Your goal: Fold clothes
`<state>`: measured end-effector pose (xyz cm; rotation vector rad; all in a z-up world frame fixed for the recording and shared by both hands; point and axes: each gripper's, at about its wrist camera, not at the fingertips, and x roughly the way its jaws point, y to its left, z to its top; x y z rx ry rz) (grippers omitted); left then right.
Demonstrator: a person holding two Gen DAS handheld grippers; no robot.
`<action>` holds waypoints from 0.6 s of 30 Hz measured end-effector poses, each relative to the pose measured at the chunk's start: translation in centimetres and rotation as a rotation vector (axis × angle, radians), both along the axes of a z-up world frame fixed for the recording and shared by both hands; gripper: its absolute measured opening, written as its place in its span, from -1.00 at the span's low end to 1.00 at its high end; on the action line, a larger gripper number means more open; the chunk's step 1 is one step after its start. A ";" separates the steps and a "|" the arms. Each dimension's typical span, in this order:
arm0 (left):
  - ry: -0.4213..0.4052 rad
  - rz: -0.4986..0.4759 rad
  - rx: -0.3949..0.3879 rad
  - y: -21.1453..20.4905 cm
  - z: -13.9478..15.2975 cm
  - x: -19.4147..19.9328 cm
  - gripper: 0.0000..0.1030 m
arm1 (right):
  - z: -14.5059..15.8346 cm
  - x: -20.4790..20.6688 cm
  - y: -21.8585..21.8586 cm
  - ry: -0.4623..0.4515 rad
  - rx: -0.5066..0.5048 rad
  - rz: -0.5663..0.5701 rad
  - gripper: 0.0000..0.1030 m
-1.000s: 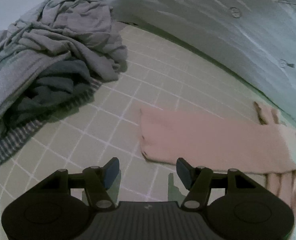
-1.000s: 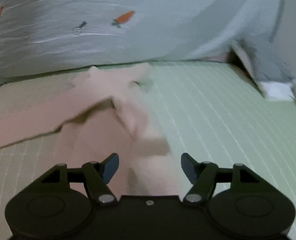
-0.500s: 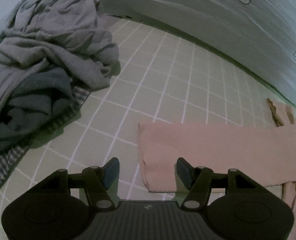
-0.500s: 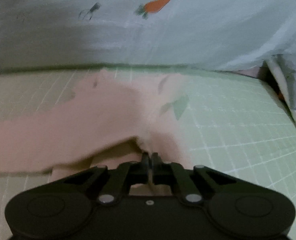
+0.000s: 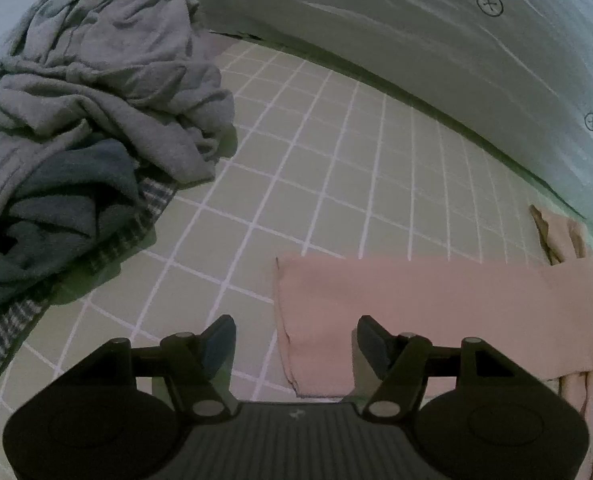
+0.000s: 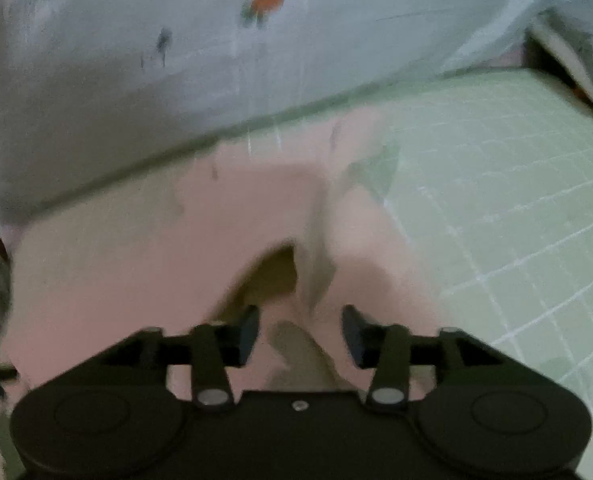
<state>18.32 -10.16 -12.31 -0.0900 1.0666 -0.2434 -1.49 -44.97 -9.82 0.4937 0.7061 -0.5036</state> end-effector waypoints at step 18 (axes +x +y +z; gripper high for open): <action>-0.047 -0.070 0.048 -0.8 -0.4 0.4 -0.91 | -1.7 11.0 -12.4 -0.031 0.041 -0.053 -0.89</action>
